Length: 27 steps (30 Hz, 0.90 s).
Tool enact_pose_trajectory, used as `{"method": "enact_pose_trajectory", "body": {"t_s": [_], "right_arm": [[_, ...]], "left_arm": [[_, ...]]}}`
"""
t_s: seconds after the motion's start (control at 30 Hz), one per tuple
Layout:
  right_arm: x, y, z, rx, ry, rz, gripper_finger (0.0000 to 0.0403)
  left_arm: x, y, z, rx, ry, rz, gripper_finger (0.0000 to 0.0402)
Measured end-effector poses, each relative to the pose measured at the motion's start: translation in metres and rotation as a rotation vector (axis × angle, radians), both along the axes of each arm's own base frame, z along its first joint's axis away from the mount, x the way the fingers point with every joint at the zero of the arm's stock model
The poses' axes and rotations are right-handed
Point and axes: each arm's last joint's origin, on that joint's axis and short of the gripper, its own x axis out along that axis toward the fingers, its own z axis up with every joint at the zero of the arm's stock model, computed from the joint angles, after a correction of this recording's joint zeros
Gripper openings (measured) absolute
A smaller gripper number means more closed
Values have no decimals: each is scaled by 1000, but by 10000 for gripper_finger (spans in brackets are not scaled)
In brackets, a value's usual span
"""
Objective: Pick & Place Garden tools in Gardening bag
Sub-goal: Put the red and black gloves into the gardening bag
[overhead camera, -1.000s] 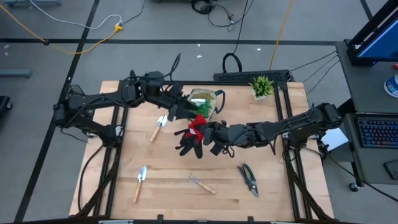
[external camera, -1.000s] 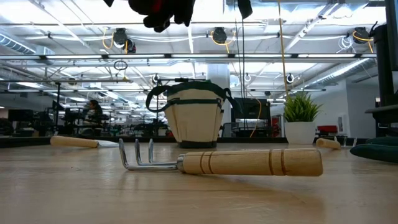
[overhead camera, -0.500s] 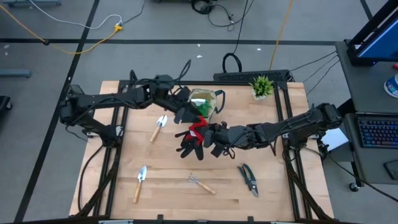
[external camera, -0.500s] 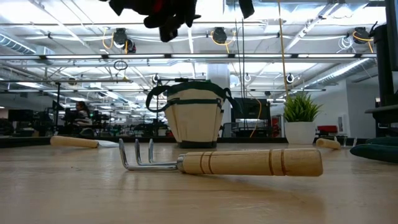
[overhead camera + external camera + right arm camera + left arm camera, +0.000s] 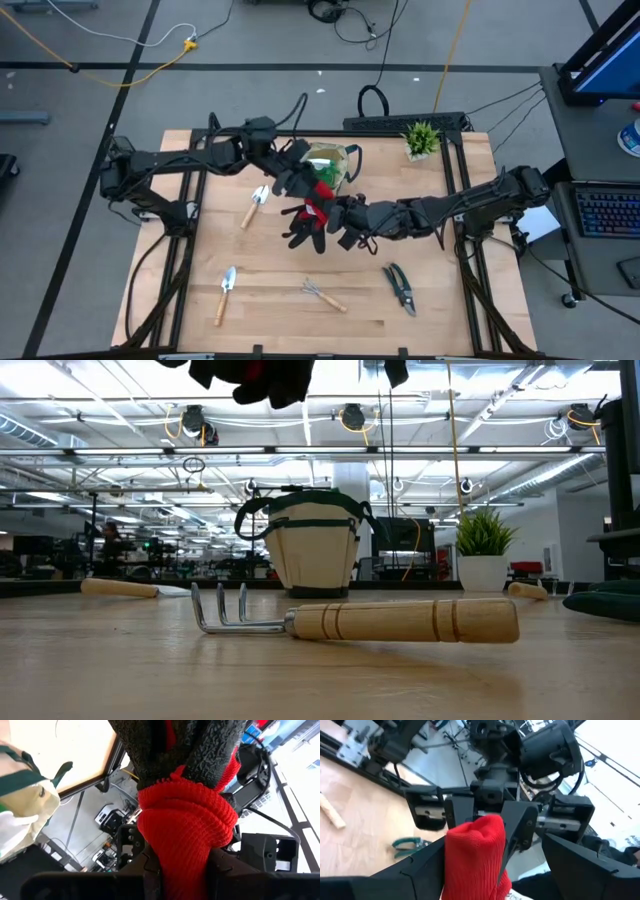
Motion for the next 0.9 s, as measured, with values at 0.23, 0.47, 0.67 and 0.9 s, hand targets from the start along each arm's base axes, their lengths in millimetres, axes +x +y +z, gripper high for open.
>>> {"method": "enact_pose_trajectory", "body": {"t_s": [0.23, 0.47, 0.67, 0.9], "right_arm": [[0, -1, 0, -2, 2, -2, 55], [0, -1, 0, -2, 1, -2, 55], [0, -1, 1, -1, -2, 0, 55], [0, -1, 0, -1, 0, 1, 55]], "left_arm": [[3, -5, -7, 2, 41, -3, 304], [4, -4, -4, 14, 14, 32, 276], [5, -3, -2, 19, -6, 48, 249], [5, -3, -2, 22, -6, 86, 223]]}}
